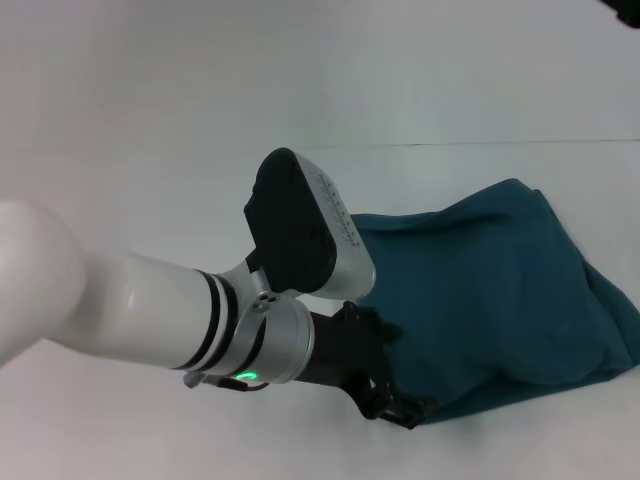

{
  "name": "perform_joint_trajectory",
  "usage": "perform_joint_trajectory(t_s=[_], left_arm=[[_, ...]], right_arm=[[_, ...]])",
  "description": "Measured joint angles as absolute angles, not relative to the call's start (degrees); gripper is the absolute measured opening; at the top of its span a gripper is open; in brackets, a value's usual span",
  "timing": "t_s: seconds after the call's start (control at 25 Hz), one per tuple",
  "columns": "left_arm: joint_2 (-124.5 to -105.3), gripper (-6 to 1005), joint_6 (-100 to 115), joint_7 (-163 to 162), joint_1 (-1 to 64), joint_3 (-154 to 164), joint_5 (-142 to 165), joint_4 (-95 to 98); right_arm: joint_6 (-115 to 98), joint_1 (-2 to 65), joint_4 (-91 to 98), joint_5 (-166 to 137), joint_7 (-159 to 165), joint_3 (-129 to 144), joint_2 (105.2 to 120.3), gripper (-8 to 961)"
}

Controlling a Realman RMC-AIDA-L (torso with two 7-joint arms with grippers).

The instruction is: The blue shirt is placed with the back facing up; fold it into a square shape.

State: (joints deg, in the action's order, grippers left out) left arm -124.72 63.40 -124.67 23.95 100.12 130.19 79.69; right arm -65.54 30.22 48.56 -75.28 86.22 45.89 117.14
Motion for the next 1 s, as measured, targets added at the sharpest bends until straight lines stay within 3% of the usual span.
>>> perform_joint_trajectory(t_s=[0.44, 1.0], left_arm=[[-124.72, 858, 59.58, -124.65, 23.97, 100.35, 130.61, 79.09], [-124.72, 858, 56.85, -125.31, 26.26, 101.32, 130.71, 73.84]], right_arm=[[-66.41, 30.58, 54.76, -85.64, 95.06, 49.82, 119.71, 735], [-72.67, 28.83, 55.3, -86.07, 93.03, 49.78, 119.91, 735]])
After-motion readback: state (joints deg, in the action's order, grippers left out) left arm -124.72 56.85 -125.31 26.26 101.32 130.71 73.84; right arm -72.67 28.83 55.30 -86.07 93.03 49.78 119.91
